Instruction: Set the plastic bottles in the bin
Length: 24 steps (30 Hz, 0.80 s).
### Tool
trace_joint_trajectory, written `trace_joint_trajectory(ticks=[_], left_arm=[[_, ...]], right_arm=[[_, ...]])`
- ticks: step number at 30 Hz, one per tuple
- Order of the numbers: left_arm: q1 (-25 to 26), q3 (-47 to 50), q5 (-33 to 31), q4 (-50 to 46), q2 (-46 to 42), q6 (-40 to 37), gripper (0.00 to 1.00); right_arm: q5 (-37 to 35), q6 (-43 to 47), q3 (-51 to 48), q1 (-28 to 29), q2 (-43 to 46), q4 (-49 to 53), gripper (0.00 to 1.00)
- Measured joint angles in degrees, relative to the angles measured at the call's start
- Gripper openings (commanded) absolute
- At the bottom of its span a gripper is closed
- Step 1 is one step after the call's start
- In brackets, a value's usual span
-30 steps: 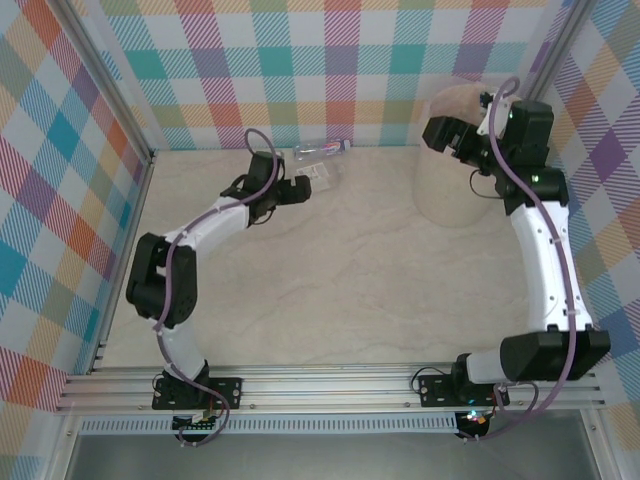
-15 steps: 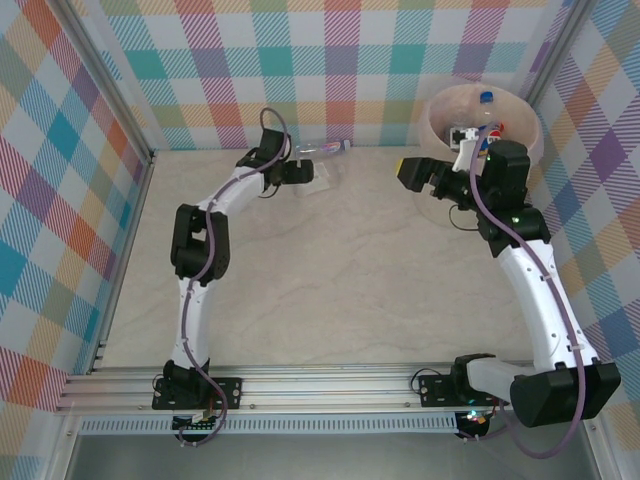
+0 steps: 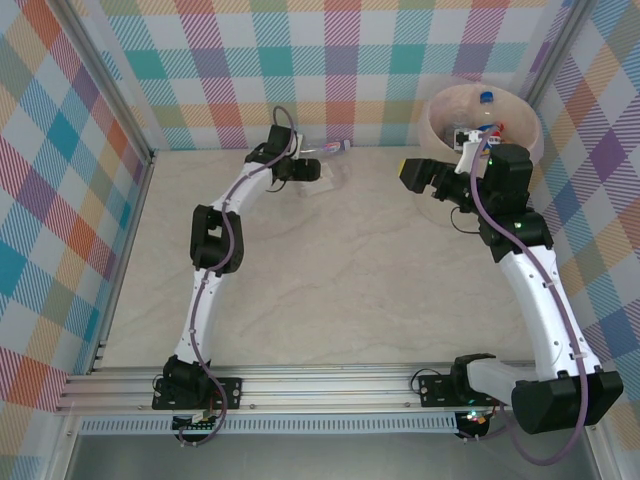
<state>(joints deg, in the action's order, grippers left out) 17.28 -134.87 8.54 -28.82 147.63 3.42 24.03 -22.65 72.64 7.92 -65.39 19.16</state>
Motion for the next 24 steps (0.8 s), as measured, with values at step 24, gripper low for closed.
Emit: trace_joint_trajectory(ticks=[24], left_arm=[[0.63,51.21,-2.4,16.13,-29.83,13.57,0.67]], right_arm=[[-1.07,0.35,-1.75,0.0,1.22,0.37,1.0]])
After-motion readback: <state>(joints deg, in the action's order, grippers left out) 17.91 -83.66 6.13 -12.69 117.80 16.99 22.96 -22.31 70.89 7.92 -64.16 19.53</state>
